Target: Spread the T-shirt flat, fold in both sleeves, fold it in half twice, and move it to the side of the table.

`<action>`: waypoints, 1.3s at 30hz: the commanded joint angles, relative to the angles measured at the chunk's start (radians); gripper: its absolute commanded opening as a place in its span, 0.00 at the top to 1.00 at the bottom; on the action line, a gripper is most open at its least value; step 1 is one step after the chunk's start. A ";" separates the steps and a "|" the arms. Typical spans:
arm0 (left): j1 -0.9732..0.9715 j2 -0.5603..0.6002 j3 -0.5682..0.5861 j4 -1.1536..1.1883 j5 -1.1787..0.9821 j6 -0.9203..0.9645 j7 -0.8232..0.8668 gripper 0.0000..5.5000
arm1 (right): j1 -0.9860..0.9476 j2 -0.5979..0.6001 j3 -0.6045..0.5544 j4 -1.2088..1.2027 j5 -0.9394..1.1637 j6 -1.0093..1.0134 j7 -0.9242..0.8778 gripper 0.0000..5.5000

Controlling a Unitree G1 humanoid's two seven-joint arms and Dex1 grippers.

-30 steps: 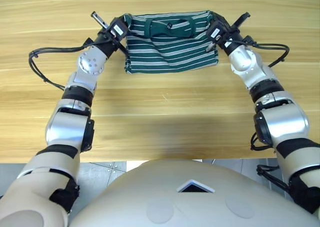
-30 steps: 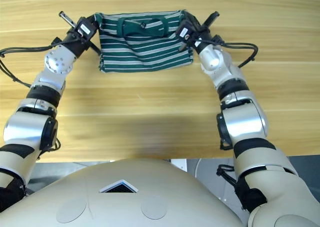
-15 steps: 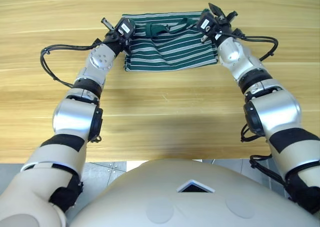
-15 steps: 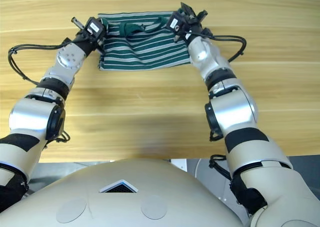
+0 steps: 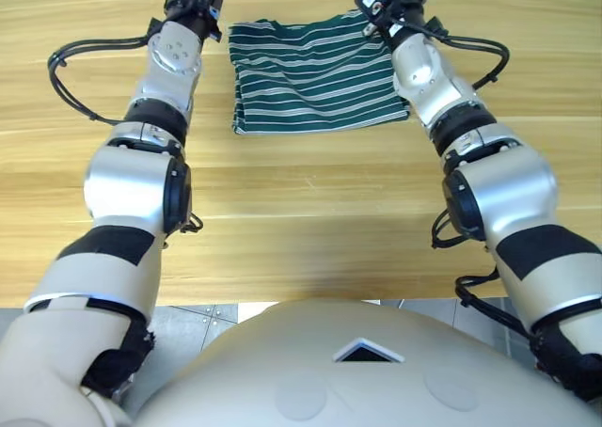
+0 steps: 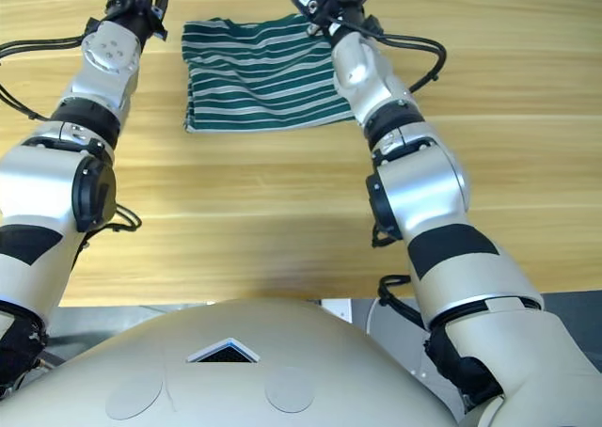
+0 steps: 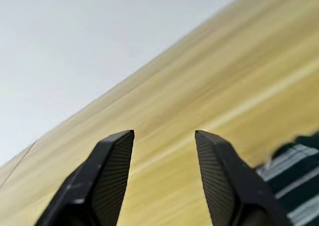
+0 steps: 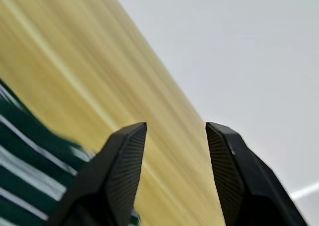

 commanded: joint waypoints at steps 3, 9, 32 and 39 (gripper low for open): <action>0.075 0.029 0.113 -0.001 -0.081 -0.053 0.070 0.59 | 0.131 0.084 0.278 -0.064 -0.245 -0.074 -0.056 0.60; 0.181 0.048 0.224 -0.053 -0.194 -0.255 0.052 0.59 | 0.121 0.120 0.444 -0.023 -0.386 0.003 0.006 0.60; 0.217 -0.006 0.080 -0.073 -0.074 -0.371 0.017 0.59 | 0.718 -0.928 0.424 -1.112 0.056 -0.422 0.528 0.60; 0.257 0.008 -0.032 -0.133 0.013 -0.491 -0.056 0.59 | 0.755 -0.803 0.074 -1.192 0.536 -0.361 0.444 0.60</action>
